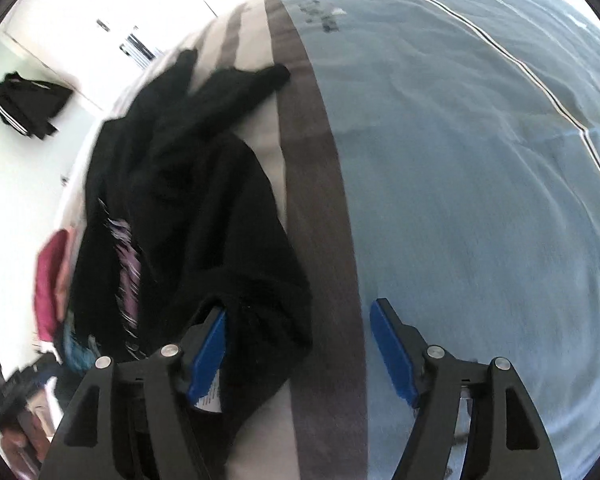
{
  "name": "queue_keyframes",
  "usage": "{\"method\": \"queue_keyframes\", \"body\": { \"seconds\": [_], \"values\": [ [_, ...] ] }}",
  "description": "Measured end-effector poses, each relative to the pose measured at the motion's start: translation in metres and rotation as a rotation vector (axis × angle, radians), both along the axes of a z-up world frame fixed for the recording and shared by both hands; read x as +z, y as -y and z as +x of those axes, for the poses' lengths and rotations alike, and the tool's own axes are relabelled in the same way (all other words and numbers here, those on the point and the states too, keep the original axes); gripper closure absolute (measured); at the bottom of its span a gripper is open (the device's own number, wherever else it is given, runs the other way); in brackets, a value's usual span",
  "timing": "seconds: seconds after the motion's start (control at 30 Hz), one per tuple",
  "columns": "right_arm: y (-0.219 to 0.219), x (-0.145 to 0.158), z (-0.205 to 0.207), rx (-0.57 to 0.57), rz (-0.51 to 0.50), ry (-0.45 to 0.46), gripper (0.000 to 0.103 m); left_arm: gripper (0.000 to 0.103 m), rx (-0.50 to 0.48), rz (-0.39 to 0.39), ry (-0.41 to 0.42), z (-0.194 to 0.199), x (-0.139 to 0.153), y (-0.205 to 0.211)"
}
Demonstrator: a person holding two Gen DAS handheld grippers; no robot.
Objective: Fold clothes
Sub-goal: 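Lift the black T-shirt with both grippers, shaking it loose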
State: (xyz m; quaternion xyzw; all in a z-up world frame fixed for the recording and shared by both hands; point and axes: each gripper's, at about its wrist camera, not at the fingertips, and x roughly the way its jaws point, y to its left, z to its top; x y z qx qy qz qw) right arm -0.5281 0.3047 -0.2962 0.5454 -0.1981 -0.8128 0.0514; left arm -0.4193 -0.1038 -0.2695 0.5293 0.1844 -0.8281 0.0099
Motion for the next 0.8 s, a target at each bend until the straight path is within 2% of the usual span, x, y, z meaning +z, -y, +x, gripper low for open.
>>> {"method": "queue_keyframes", "body": {
  "seconds": [0.07,0.17,0.3,0.37,0.43,0.5,0.57,0.67,0.73,0.8],
  "values": [
    [0.0,0.006,-0.003,0.033,-0.015,-0.025,0.036,0.03,-0.014,-0.002,-0.015,0.012,0.007,-0.014],
    [0.002,0.015,0.002,0.115,-0.023,-0.045,0.036,0.029,-0.032,0.009,-0.02,0.008,0.003,-0.037],
    [-0.004,0.02,0.02,0.201,-0.025,-0.047,0.036,0.029,0.006,0.013,0.047,-0.008,-0.013,-0.05],
    [-0.013,0.02,0.031,0.208,-0.017,-0.045,0.036,0.029,0.031,0.023,0.078,-0.014,-0.023,-0.05],
    [-0.023,0.02,0.023,0.183,-0.02,-0.05,0.036,0.03,0.039,0.027,0.1,-0.019,-0.03,-0.051],
    [-0.032,0.02,0.005,0.139,-0.031,-0.052,0.036,0.049,0.016,0.02,0.107,-0.019,-0.032,-0.054],
    [-0.03,0.018,-0.017,0.132,-0.04,-0.028,0.036,0.074,-0.017,0.014,0.103,-0.014,-0.03,-0.056],
    [-0.011,0.001,-0.048,0.218,-0.056,0.055,0.036,0.096,-0.046,0.012,0.076,0.002,-0.02,-0.055],
    [0.008,-0.014,-0.061,0.292,-0.053,0.117,0.036,0.096,-0.045,-0.005,0.049,0.019,-0.007,-0.051],
    [0.024,-0.022,-0.066,0.35,-0.025,0.136,0.036,0.097,-0.03,-0.014,0.028,0.041,0.005,-0.044]
  ]
}}
